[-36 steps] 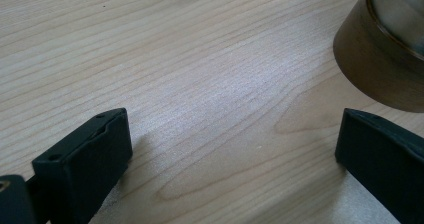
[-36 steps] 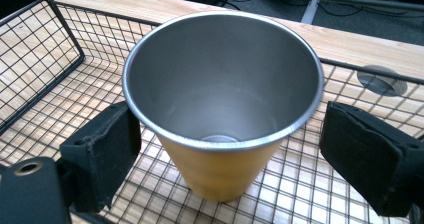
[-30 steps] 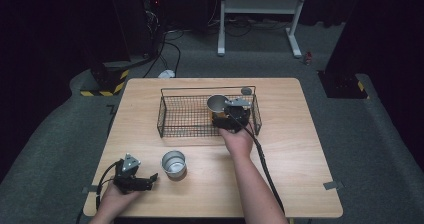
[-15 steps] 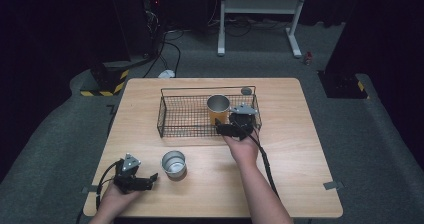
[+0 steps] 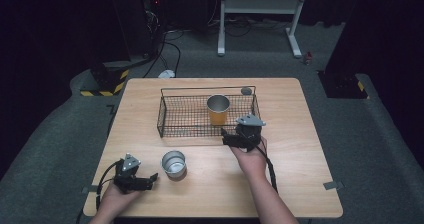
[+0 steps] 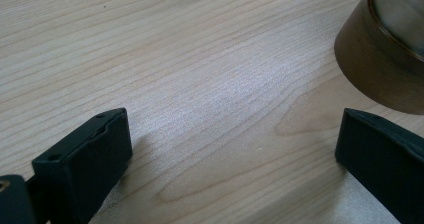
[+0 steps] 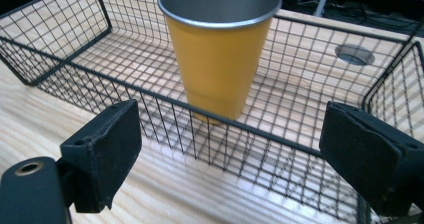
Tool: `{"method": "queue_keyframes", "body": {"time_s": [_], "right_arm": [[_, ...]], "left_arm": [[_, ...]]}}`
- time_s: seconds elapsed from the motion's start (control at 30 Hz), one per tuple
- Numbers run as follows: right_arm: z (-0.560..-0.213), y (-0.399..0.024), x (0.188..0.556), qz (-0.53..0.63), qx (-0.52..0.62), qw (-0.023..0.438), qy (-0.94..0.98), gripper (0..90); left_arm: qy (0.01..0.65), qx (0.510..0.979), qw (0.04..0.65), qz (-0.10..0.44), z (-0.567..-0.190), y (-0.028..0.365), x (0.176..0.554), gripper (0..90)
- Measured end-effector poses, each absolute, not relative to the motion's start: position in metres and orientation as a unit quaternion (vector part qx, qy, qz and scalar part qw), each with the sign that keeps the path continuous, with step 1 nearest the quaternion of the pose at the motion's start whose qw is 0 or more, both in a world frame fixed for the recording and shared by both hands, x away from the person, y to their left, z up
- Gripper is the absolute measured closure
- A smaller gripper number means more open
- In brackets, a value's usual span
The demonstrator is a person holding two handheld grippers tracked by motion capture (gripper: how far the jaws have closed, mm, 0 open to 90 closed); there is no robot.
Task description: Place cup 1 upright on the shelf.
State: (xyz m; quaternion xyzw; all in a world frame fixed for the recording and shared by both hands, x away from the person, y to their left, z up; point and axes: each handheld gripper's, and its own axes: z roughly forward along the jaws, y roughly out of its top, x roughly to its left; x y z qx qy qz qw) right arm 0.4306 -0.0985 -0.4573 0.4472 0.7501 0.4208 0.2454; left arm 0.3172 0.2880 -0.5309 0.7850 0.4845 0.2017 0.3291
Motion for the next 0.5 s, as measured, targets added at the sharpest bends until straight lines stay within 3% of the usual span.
{"method": "queue_keyframes", "body": {"time_s": [0.5], "right_arm": [[-0.475, -0.124, 0.396, 0.41, 0.447, 0.246, 0.756, 10.2]], "left_arm": [[0.486, 0.783, 0.329, 0.204, -0.531, 0.288, 0.317, 2.2]]}}
